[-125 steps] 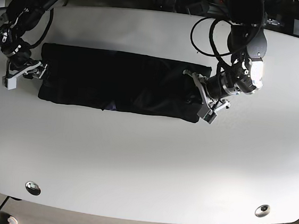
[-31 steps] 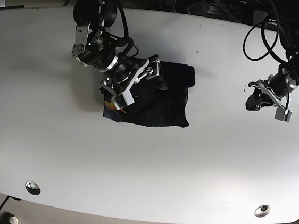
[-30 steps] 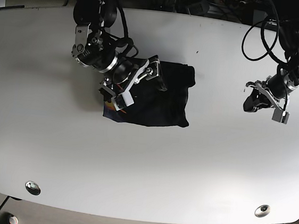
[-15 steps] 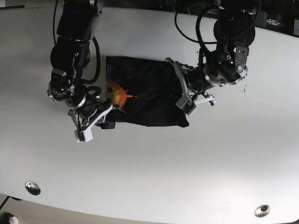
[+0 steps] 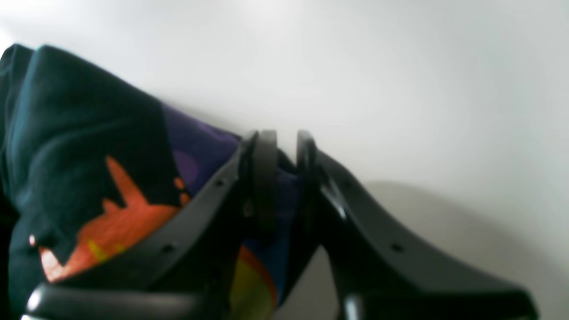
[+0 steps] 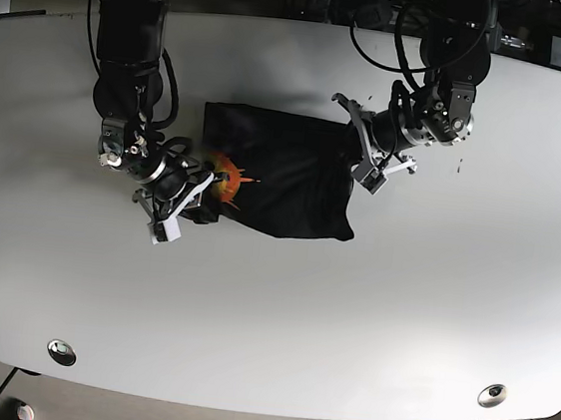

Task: Fold the T-shirt properly
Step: 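Flip the folded bundle over with both grippers, graphic side up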

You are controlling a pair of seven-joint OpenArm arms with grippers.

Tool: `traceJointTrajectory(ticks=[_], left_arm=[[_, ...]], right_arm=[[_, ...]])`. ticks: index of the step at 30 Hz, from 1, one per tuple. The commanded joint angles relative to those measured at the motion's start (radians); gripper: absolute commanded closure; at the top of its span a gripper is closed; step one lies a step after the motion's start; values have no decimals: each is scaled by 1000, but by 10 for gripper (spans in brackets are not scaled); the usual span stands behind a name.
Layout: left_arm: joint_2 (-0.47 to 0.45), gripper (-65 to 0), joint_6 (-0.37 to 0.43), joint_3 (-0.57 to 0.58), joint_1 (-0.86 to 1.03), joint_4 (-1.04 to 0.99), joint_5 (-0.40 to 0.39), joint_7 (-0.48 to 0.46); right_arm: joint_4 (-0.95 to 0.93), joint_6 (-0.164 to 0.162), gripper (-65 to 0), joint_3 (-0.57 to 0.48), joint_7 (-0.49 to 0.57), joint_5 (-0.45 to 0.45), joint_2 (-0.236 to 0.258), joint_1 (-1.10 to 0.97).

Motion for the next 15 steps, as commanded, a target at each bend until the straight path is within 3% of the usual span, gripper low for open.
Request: traceJointTrajectory(ticks=[1,8,13,15], left_arm=[[-20,-11,17,4,-72,-49,33,16],[-41,-11,17,10,-506,-466,33,-18],[-41,-11,17,123,-661,-680,30,-165],[-40,-11,17,136,-692,-719,32,-197]], right_arm=[[12,37,-75,2,21,19,35,14],[128,47,-73,4,21,22,75,-110],[260,40,-73,2,18,23,65,-224],[325,37,-73,1,16,15,29,-277]])
